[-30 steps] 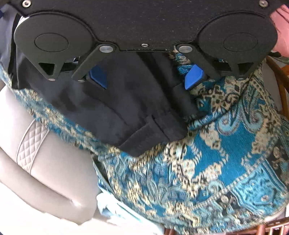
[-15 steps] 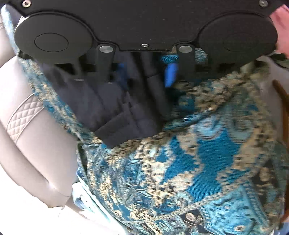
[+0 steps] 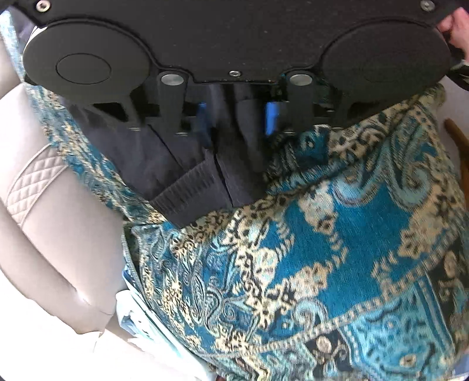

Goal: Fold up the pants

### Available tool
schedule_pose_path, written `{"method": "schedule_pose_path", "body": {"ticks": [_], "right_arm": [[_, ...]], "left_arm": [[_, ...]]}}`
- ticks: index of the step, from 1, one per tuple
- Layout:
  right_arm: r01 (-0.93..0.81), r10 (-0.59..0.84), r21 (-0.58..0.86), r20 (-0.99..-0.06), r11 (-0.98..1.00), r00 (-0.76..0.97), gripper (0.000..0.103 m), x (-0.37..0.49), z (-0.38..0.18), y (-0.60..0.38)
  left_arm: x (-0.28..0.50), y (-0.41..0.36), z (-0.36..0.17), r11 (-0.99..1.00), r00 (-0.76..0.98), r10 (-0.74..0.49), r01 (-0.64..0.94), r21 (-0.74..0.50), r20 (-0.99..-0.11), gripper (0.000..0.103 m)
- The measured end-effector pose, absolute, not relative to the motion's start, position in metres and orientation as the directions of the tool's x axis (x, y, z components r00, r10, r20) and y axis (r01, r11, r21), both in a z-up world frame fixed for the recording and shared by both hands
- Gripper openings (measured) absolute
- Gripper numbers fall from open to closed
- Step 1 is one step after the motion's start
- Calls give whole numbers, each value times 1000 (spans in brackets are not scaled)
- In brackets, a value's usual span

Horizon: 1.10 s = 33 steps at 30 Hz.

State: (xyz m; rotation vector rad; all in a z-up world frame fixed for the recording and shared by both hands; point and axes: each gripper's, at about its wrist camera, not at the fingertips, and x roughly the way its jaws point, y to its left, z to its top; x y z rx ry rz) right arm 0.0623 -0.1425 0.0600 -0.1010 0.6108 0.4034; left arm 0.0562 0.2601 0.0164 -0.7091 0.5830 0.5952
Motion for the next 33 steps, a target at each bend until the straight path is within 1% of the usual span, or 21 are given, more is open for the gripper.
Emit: {"method": "schedule_pose_path", "body": {"ticks": [1,2,6,9,12,15,18,20,21,23,26,28,29,30,31,32,33], "right_arm": [[-398,339,26,-578,917,742,103,63,60,-143],[-400,340,26,-580,916,740,103,63,61,-143],[-417,357,39,-594,908,721,103,65,65,-147],[-398,373,95,-590,912,716,103,67,72,-161],[-346,383,176,-558,922,736,103,71,83,-187],[-258,348,239,-530,936,773,103,77,94,-223],[-141,296,315,-522,938,800,103,80,99,-266],[-68,260,363,-512,929,819,103,78,99,-296],[-43,243,374,-508,927,827,103,75,99,-307],[13,194,379,-502,925,843,103,69,98,-327],[80,146,403,-500,911,854,103,59,95,-353],[106,141,427,-505,898,851,103,55,91,-365],[111,140,432,-509,895,849,103,53,89,-369],[113,141,432,-514,895,846,103,51,88,-372],[111,142,427,-517,897,844,103,49,86,-372],[108,142,419,-521,902,842,103,48,84,-371],[103,143,413,-523,905,840,103,48,83,-371]], "left_arm": [[54,258,20,618,691,308,-668,-415,-654,18],[52,256,23,628,700,314,-659,-413,-641,15],[47,238,48,703,751,323,-598,-385,-576,13],[49,218,74,763,813,285,-513,-393,-508,13],[56,187,103,824,878,212,-397,-405,-430,13],[68,139,127,890,927,110,-253,-379,-359,13],[77,82,137,928,946,-28,-95,-359,-322,13],[83,43,137,938,942,-117,1,-345,-313,13],[86,22,134,942,936,-156,45,-332,-316,13],[94,-21,122,947,905,-230,122,-298,-357,14],[109,-78,89,943,815,-319,223,-245,-483,15],[115,-106,65,936,737,-351,273,-220,-578,17],[115,-114,57,930,712,-367,299,-215,-599,21],[109,-122,54,931,725,-360,316,-182,-587,22],[102,-129,55,934,745,-343,335,-124,-573,28],[99,-133,57,930,743,-339,355,-89,-577,41],[97,-133,60,922,734,-354,377,-85,-580,45]]}}
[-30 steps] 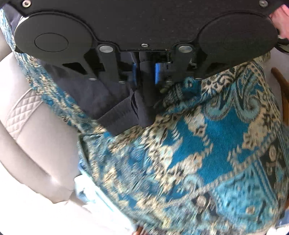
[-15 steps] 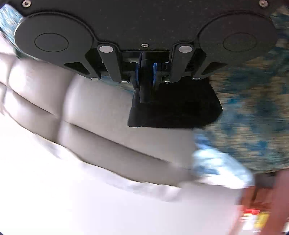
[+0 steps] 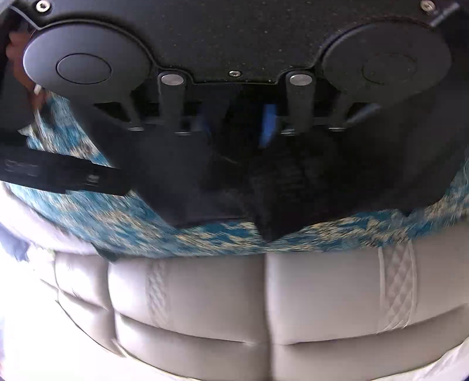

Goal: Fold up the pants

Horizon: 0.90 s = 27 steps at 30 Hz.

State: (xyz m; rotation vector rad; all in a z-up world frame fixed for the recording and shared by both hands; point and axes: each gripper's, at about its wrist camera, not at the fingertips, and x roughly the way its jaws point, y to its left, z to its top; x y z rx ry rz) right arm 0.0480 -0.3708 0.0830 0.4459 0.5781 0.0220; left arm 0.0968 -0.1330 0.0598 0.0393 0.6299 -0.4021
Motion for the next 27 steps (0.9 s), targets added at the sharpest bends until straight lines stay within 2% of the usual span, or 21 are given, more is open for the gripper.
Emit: {"method": "schedule_pose_path", "body": {"ticks": [3,7,9,10,12,15,20,22,24,27], "right_arm": [[80,155,411,-507,908,848,103,41,82,-360],[17,203,422,-469,907,859,103,34,84,-336],[-25,220,388,-468,921,856,103,34,84,-318],[-43,226,367,-472,929,852,103,34,83,-310],[-73,238,339,-474,938,848,103,32,81,-292],[-100,248,312,-483,945,840,103,31,75,-271],[-48,182,261,-518,964,836,103,39,67,-256],[-49,184,263,-519,964,834,97,45,67,-255],[-64,198,264,-522,962,830,84,51,66,-253],[-99,219,250,-517,963,828,71,57,67,-247]], "left_arm": [[83,-118,72,901,728,-412,413,-131,-548,48],[65,-78,85,939,796,-341,314,-141,-500,46],[55,-55,88,967,851,-253,208,-147,-461,27],[54,-46,87,975,867,-214,165,-146,-451,11],[57,-28,82,989,875,-133,86,-121,-466,10],[61,-14,69,995,863,-77,37,-90,-499,11],[66,-5,43,998,816,4,-38,-46,-578,12],[64,-4,38,997,825,8,-47,-54,-566,12],[64,-3,36,997,826,11,-50,-54,-564,12],[66,-1,35,997,824,8,-53,-63,-566,12]]}}
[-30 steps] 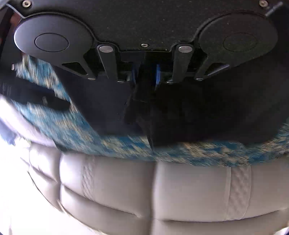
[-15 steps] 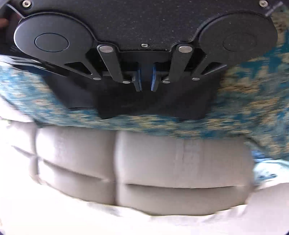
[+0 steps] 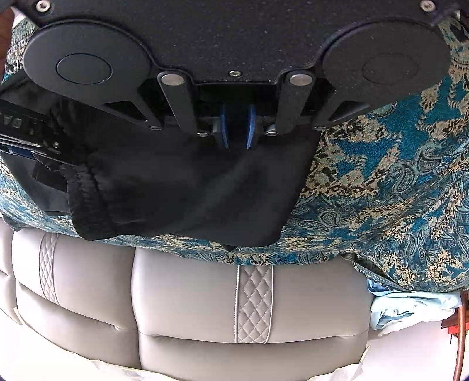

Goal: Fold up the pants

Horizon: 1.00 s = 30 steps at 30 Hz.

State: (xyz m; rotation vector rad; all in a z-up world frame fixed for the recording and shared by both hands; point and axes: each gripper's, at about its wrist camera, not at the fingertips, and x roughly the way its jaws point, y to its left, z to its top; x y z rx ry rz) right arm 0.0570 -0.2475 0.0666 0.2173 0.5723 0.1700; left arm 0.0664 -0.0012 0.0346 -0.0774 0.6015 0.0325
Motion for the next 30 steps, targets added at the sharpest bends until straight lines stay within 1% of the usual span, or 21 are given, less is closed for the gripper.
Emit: {"method": "schedule_pose_path", "body": {"ticks": [3,5,7,9,11,13,15,16,18,20,24,30], "right_arm": [[-130,254,269,-502,954,827,61,58,68,-243],[-130,244,255,-489,958,838,58,55,70,-239],[-137,203,173,-465,975,862,58,49,74,-230],[-147,187,122,-463,982,867,58,49,76,-223],[-134,180,127,-481,983,858,58,54,75,-221],[-108,180,169,-506,980,844,57,64,73,-225],[-78,189,228,-519,970,834,48,73,69,-233],[-69,194,252,-517,965,834,45,75,69,-236],[-62,196,267,-512,962,836,35,78,73,-240],[-63,187,257,-495,964,848,31,75,77,-243],[-40,129,195,-465,980,876,29,62,84,-247],[42,44,172,-470,984,882,29,46,86,-273]], "left_arm": [[65,1,35,995,823,-2,-53,-81,-568,12],[64,2,36,994,822,-6,-56,-91,-569,12],[64,2,36,994,822,-5,-56,-90,-569,12],[63,1,36,995,823,0,-55,-78,-569,12],[64,-1,36,997,822,8,-50,-58,-570,12],[65,-3,38,998,817,12,-42,-39,-577,13],[66,-3,41,999,808,6,-34,-36,-590,12],[67,-3,43,998,805,-3,-30,-46,-593,12],[66,-1,47,997,803,-27,-25,-79,-596,13],[64,-1,52,994,806,-39,-27,-102,-590,13],[58,-8,57,995,816,-50,-12,-104,-576,13],[53,-28,53,997,812,-72,44,-62,-579,13]]}}
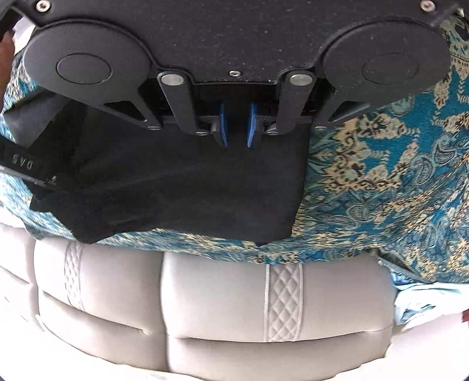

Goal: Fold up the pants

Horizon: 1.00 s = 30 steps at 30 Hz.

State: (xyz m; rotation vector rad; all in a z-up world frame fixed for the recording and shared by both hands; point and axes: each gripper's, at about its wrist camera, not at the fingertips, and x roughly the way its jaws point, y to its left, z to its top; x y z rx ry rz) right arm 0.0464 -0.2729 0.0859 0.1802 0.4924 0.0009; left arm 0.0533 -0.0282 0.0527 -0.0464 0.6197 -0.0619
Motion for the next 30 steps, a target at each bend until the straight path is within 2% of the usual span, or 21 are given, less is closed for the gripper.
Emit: {"method": "schedule_pose_path", "body": {"ticks": [15,21,27,30], "right_arm": [[168,-53,190,-498,967,866,31,19,78,-322],[179,-59,188,-514,966,856,33,22,79,-322],[195,-58,197,-546,961,836,33,25,77,-324],[194,-58,194,-547,962,835,33,25,77,-324]], "left_arm": [[41,-60,45,990,807,-111,141,7,-580,17],[42,-58,50,986,807,-123,166,21,-578,23],[110,-32,73,989,809,-131,146,-21,-573,26],[151,-15,75,995,789,-101,88,-50,-606,25]]}}
